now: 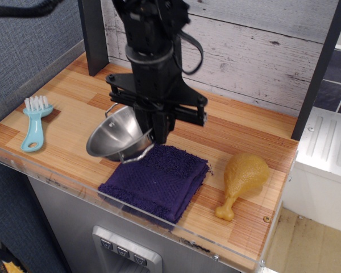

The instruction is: Place the bowl on the purple towel

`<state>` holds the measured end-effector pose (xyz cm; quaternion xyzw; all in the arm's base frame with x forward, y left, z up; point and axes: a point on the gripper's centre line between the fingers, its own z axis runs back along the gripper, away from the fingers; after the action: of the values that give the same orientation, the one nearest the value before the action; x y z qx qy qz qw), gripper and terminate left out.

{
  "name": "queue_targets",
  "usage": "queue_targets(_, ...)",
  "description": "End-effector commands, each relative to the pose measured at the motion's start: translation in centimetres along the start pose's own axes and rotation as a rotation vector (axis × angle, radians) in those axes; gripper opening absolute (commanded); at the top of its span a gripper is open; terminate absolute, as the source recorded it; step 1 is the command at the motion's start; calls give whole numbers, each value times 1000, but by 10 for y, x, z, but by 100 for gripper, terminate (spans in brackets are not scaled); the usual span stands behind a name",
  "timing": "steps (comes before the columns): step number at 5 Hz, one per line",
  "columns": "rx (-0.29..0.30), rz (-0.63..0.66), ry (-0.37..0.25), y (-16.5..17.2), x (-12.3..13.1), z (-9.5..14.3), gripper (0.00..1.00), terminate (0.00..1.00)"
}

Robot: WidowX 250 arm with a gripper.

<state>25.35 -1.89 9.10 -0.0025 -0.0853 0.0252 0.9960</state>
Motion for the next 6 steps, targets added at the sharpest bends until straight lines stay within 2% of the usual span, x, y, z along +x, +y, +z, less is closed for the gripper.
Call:
queue_targets(1,37,-28,17,0,-15,-13,0,0)
queue_targets(2,43,-42,34,1,-14,-19,0,0)
queue_targets(3,32,-53,22,0,-10,-13,100,0)
queue_targets(5,-46,-27,-107,13,8,31,100,0)
queue_targets(6,-88,81,-186,47,21,65,100,0)
